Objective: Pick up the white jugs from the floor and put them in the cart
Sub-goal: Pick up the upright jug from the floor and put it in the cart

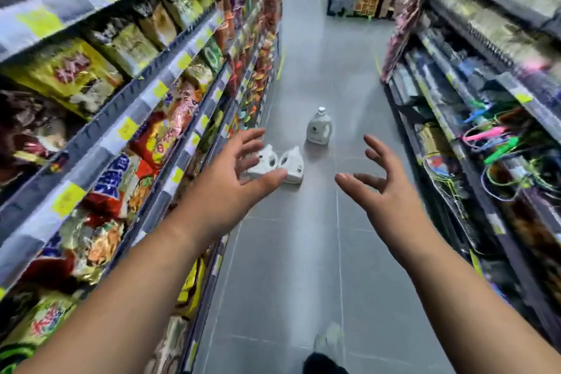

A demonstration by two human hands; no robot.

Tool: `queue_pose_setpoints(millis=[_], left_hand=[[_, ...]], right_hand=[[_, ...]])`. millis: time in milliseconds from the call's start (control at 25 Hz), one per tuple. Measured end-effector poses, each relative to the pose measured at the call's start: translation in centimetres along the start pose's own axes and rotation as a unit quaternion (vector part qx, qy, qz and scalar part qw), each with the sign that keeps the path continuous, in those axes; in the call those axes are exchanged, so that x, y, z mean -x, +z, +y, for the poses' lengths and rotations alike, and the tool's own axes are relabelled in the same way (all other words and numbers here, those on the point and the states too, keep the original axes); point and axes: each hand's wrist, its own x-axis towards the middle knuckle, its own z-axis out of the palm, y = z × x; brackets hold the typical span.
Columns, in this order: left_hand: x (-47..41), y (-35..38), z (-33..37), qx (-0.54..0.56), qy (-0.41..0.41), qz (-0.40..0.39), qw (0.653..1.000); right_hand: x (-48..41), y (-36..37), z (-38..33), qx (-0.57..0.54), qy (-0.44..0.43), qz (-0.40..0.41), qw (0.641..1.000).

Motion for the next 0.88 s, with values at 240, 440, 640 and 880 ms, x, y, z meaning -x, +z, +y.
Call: queue_pose_setpoints(millis=[240,440,640,880], left_hand=[[-19.2,4.6,-2.2,-0.021,0.003,-0.018,1.000],[-32.3,8.5,-2.5,-0.043,-0.020,-0.018,0.999],[-44.7,10.3,-6.1,-0.038,-0.048,-0.021,0.998],[-64.7,11.5,-13.5,-0.069,-0.071,-0.069,0.993]], right_hand=[[-17.9,-3.7,4.1,-0.015,0.016,0.031,0.999],[-32.0,-6.4,6.1,-0.022,0.035,0.022,0.999],[-43.7,-6.6,9.4,-0.011,0.074,0.012,0.997],[-60.6,-5.2,14.7,0.006,0.114,0.032,0.993]])
